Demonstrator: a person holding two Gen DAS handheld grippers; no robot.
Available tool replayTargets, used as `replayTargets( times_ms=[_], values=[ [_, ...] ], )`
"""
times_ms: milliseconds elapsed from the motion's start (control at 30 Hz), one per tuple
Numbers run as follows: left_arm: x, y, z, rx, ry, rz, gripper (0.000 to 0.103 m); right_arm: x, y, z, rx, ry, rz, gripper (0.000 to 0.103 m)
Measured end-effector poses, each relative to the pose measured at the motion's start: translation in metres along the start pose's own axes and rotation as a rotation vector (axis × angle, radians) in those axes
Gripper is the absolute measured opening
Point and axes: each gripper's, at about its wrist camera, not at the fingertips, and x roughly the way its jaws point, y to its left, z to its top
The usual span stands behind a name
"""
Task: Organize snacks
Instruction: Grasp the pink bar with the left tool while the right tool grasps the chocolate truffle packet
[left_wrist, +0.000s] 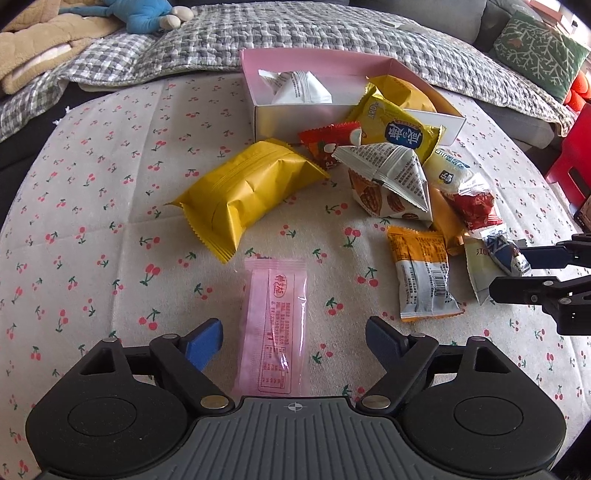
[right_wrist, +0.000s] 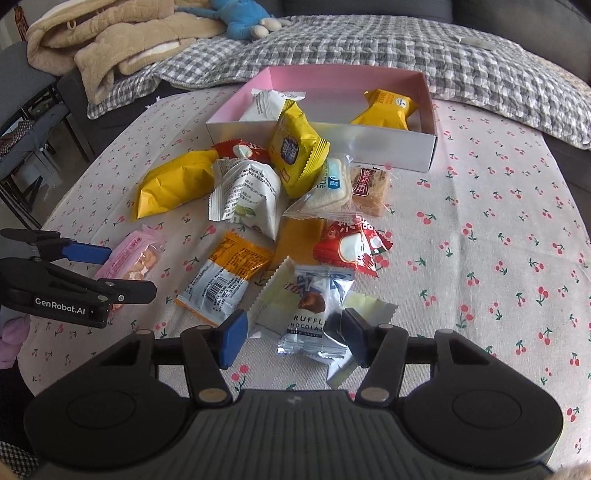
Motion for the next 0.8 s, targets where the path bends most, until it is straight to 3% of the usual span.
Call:
replayTargets(
  times_ms=[267,367,500,800],
  values=[
    [0.004,-0.005,-0.002,0.036,0.017,0.039,0.059,0.0,0.0,-0.001,-0.005,-0.007,-0.025,0.045],
    [0.003,-0.007,-0.003,0.055,0.009,0.052,0.046,0.0,-0.001,0.0,-0.005,-0.01,-0.034,0.041],
    [0.001,-0.007,-0.003,0.06,0.002,0.058,0.033,0.0,-0.002,0.001,0.002,-0.014,-0.047,0.029],
    [-0.007,-0.006,-0.001,0.042,-0.029,0.032,0.029,-0.001,0.001,0.001,-0.002,-0.023,-0.067,0.021]
  ],
)
